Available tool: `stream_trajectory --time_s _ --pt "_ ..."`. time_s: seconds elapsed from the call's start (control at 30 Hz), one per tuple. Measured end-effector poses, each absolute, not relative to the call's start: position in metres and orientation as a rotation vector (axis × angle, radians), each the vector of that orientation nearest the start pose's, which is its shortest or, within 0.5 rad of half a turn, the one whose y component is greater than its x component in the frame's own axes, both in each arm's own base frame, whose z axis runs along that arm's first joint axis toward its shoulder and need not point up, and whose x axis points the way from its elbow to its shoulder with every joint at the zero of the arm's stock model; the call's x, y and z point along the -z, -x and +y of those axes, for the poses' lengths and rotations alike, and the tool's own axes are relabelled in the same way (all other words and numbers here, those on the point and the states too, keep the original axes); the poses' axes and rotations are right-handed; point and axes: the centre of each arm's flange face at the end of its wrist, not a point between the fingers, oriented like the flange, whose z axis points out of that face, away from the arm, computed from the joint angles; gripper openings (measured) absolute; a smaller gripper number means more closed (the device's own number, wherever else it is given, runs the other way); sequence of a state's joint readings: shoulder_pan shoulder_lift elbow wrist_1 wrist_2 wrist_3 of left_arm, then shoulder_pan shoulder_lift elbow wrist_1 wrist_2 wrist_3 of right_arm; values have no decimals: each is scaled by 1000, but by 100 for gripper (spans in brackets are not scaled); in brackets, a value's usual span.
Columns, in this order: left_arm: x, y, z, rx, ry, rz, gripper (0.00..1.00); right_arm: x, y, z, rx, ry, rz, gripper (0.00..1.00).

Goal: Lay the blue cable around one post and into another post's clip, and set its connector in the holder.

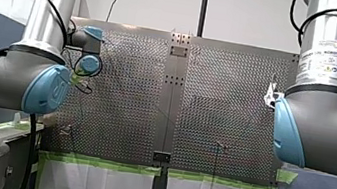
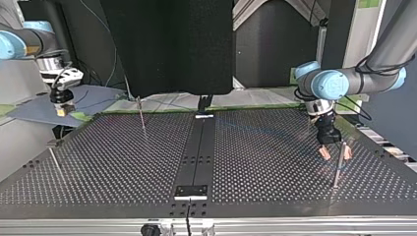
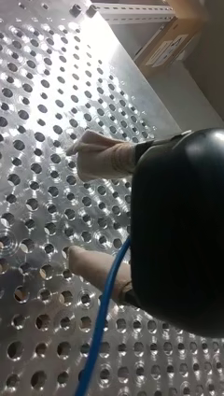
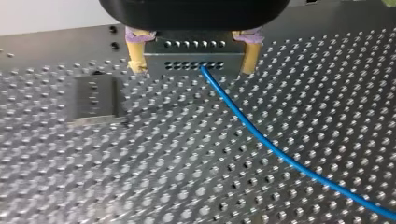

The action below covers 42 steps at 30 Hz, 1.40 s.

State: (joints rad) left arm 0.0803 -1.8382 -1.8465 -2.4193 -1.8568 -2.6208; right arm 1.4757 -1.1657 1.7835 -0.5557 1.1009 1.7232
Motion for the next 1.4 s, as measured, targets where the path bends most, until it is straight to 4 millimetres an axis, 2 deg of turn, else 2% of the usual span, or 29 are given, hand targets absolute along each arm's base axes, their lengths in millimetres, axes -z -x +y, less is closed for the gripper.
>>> stream_trajectory --time_s 0.17,0.67,1.1,1.4 --pt "-289 -567 -60 608 959 1055 100 -224 -123 -595 -1547 -1498 -1188 0" --pt "-289 -567 -59 608 961 1054 100 -272 -119 -621 -1566 -1531 -1158 0" --pt "-289 -567 -58 616 967 1048 100 -284 -112 -628 -1561 -1530 -1124 0" --pt "-289 -567 -58 615 967 1050 100 -302 -108 -638 -1582 -1515 -1082 0"
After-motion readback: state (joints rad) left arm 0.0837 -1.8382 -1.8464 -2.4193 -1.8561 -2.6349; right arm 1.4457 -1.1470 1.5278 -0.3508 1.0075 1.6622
